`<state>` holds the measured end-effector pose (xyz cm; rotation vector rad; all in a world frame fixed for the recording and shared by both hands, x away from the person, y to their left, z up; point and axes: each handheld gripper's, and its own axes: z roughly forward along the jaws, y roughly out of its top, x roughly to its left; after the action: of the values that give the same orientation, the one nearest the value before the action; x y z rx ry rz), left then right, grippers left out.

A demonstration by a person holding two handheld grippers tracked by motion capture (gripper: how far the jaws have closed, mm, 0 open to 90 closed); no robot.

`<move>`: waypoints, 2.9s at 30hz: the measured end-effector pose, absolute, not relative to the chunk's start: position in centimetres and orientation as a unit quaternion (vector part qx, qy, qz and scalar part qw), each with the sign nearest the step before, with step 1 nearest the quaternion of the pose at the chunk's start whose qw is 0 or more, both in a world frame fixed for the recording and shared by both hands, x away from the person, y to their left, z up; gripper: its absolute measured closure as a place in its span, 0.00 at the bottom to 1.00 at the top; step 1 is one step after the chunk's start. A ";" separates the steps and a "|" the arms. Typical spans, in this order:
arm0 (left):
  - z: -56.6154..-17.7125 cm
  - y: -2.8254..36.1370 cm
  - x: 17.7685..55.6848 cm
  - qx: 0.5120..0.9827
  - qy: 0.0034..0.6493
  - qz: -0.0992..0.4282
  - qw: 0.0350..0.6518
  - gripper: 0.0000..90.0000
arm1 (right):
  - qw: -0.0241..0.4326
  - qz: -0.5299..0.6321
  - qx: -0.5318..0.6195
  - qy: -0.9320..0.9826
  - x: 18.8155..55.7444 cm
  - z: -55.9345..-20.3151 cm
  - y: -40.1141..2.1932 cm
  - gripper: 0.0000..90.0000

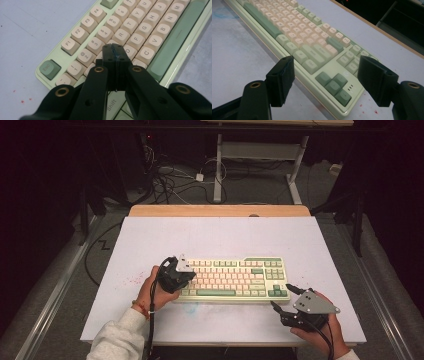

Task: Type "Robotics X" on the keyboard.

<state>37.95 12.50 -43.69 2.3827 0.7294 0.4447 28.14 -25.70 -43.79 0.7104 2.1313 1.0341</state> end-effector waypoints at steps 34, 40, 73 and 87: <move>-44.7 11.2 38.1 0.904 0.271 0.162 0.288 0.97 | 0.328 0.387 0.265 0.820 28.2 -44.1 -25.3 0.33; -43.3 11.7 37.4 0.894 0.267 0.176 0.315 0.97 | 0.333 0.388 0.269 0.816 28.2 -43.9 -25.6 0.33; -42.9 12.1 35.9 0.872 0.254 0.236 0.344 0.50 | 0.329 0.386 0.269 0.819 28.3 -44.0 -25.6 0.34; -43.0 12.3 34.8 0.857 0.243 0.266 0.369 0.22 | 0.325 0.385 0.268 0.821 28.3 -44.1 -25.6 0.35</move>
<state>34.82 12.25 -42.99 2.1999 0.6228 0.6829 28.35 -25.65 -44.07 0.7039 2.1531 1.0101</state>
